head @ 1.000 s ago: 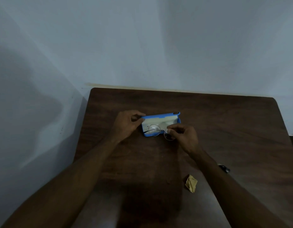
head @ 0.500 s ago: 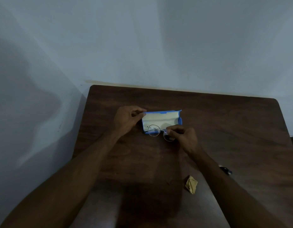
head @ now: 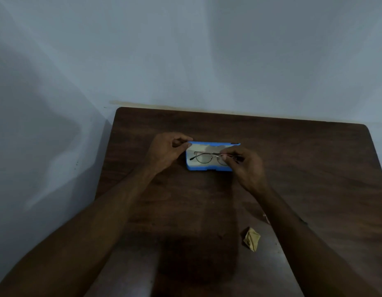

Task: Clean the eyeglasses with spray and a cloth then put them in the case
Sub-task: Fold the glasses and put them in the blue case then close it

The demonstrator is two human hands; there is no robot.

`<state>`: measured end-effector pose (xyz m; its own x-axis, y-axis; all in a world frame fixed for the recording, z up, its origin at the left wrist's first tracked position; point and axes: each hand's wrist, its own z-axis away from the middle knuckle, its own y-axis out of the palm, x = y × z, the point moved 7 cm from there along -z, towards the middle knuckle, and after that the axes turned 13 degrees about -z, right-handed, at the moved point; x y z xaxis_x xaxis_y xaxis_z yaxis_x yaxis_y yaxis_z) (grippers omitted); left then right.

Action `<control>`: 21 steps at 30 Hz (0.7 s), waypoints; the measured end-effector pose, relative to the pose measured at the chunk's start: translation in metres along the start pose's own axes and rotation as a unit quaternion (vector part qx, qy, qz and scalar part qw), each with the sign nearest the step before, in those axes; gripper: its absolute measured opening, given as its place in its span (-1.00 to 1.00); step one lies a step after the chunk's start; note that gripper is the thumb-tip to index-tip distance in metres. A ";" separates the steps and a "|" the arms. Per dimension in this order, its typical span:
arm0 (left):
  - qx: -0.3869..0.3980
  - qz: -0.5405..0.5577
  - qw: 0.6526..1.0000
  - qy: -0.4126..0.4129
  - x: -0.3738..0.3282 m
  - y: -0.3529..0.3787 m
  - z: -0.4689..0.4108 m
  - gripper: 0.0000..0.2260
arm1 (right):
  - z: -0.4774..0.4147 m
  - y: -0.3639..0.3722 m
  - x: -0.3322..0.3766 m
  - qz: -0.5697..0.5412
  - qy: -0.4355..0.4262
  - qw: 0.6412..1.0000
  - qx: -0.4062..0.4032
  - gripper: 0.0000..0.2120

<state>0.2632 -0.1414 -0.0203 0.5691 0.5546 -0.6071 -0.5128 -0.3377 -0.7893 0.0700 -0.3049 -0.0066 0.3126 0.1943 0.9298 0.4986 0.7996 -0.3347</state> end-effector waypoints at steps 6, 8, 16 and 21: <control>0.004 0.001 1.000 0.003 0.001 0.003 -0.001 -0.78 | -0.006 0.011 0.007 0.147 -0.022 0.988 0.045 -0.82; 0.004 -0.001 1.000 0.003 0.001 0.005 -0.001 -0.77 | -0.006 0.017 0.007 0.180 -0.039 0.981 0.063 -0.80; -0.005 -0.002 1.000 0.006 0.002 0.010 0.004 -0.78 | -0.006 0.037 -0.010 0.313 -0.054 0.940 0.124 -0.72; -0.020 -0.001 1.000 0.013 0.001 0.010 0.007 -0.78 | -0.001 0.045 -0.014 0.374 -0.088 0.916 0.117 -0.69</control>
<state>0.2548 -0.1389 -0.0284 0.5865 0.5354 -0.6078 -0.4858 -0.3679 -0.7929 0.0884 -0.2723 -0.0346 0.3515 0.8094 0.4704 0.0046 0.5010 -0.8654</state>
